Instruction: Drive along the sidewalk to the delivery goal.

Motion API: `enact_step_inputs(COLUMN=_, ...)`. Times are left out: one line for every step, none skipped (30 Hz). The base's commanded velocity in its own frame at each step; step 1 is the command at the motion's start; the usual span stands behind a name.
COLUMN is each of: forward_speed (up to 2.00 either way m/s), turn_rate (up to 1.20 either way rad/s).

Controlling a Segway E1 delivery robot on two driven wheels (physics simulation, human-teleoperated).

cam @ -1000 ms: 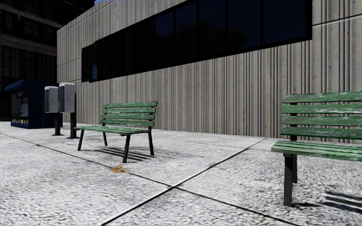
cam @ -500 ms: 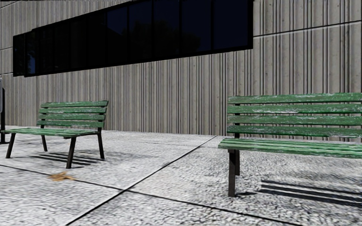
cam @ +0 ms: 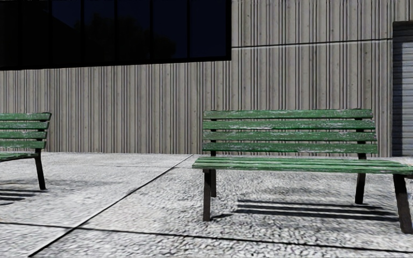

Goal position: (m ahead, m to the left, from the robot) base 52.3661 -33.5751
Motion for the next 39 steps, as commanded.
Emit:
enact_step_inputs(forward_speed=0.00, turn_rate=-0.63)
enact_step_inputs(forward_speed=0.00, turn_rate=-0.63)
enact_step_inputs(forward_speed=0.00, turn_rate=-0.63)
enact_step_inputs(forward_speed=0.00, turn_rate=-0.63)
enact_step_inputs(forward_speed=0.00, turn_rate=-0.63)
enact_step_inputs(forward_speed=0.00, turn_rate=-0.63)
enact_step_inputs(forward_speed=0.00, turn_rate=-0.63)
enact_step_inputs(forward_speed=0.00, turn_rate=-0.63)
enact_step_inputs(forward_speed=0.00, turn_rate=-0.63)
enact_step_inputs(forward_speed=0.00, turn_rate=-0.63)
enact_step_inputs(forward_speed=0.00, turn_rate=-0.63)
enact_step_inputs(forward_speed=0.00, turn_rate=-0.63)
enact_step_inputs(forward_speed=0.00, turn_rate=-0.63)
enact_step_inputs(forward_speed=0.00, turn_rate=-0.63)
enact_step_inputs(forward_speed=0.00, turn_rate=-0.63)
enact_step_inputs(forward_speed=0.00, turn_rate=-0.63)
enact_step_inputs(forward_speed=0.00, turn_rate=-0.63)
enact_step_inputs(forward_speed=0.00, turn_rate=-0.63)
enact_step_inputs(forward_speed=0.00, turn_rate=-0.63)
enact_step_inputs(forward_speed=0.00, turn_rate=-0.63)
enact_step_inputs(forward_speed=0.00, turn_rate=-0.63)
enact_step_inputs(forward_speed=0.00, turn_rate=-0.63)
enact_step_inputs(forward_speed=0.00, turn_rate=-0.63)
enact_step_inputs(forward_speed=0.00, turn_rate=-0.63)
enact_step_inputs(forward_speed=0.00, turn_rate=-0.63)
enact_step_inputs(forward_speed=0.00, turn_rate=-0.63)
enact_step_inputs(forward_speed=0.00, turn_rate=-0.63)
enact_step_inputs(forward_speed=0.00, turn_rate=-0.63)
enact_step_inputs(forward_speed=0.00, turn_rate=-0.63)
enact_step_inputs(forward_speed=0.00, turn_rate=-0.63)
enact_step_inputs(forward_speed=0.00, turn_rate=-0.63)
enact_step_inputs(forward_speed=0.00, turn_rate=-0.63)
enact_step_inputs(forward_speed=0.00, turn_rate=-0.63)
enact_step_inputs(forward_speed=0.00, turn_rate=-0.63)
enact_step_inputs(forward_speed=0.00, turn_rate=-0.63)
enact_step_inputs(forward_speed=0.00, turn_rate=-0.63)
enact_step_inputs(forward_speed=0.00, turn_rate=-0.63)
enact_step_inputs(forward_speed=0.00, turn_rate=-0.63)
enact_step_inputs(forward_speed=0.00, turn_rate=-0.63)
